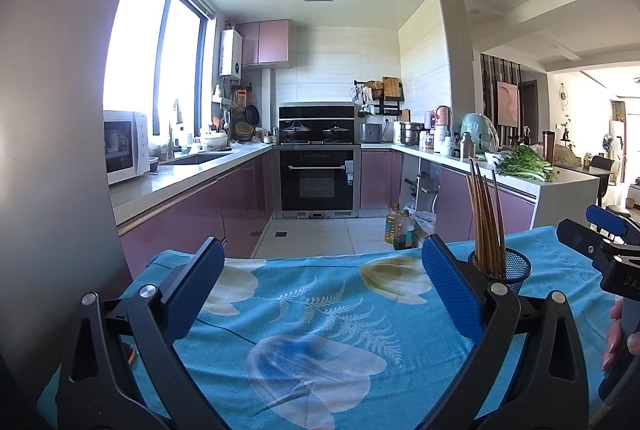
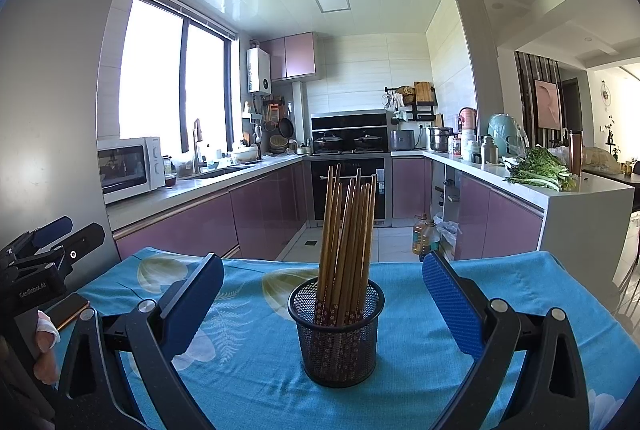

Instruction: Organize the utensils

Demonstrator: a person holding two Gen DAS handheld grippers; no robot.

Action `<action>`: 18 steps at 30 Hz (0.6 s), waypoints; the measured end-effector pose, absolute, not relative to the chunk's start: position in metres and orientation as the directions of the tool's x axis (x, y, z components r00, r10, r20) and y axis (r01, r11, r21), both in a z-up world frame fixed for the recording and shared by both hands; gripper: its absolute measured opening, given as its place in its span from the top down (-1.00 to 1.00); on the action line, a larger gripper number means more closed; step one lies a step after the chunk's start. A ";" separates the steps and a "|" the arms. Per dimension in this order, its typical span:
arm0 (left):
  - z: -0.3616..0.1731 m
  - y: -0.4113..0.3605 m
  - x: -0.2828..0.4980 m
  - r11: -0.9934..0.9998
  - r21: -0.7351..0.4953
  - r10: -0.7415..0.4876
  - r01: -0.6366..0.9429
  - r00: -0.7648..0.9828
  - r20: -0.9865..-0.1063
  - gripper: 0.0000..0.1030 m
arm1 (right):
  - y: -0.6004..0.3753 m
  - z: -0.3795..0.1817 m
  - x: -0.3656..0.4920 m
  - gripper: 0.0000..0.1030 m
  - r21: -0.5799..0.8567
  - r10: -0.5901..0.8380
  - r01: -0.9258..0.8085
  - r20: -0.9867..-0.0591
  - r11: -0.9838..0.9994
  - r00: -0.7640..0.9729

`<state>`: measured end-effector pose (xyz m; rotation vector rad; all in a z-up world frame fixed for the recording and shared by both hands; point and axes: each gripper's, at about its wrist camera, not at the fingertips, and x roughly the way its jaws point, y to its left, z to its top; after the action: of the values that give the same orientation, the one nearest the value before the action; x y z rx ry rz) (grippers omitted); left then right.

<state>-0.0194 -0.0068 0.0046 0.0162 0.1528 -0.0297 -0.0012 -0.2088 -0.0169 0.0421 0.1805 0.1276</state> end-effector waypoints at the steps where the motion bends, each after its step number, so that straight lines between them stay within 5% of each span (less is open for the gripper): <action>1: 0.005 -0.007 -0.019 0.999 0.012 -0.029 0.031 0.987 -0.157 -0.89 | -0.209 -0.017 -0.001 -0.87 0.052 0.129 -0.121 -0.177 0.991 0.976; 8: -0.008 0.001 0.001 1.000 0.005 -0.025 0.028 0.966 -0.257 -0.89 | -0.233 -0.030 0.006 -0.87 0.058 0.087 -0.075 -0.230 0.995 0.969; 18: -0.062 0.046 0.079 1.000 0.008 0.023 -0.022 0.832 -0.554 -0.89 | -0.346 -0.098 0.087 -0.87 -0.031 -0.151 0.172 -0.647 0.985 0.747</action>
<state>0.0793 0.0460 -0.0615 0.0016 0.5868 0.0238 0.0872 -0.3458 -0.0980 0.0308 0.7055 -0.1767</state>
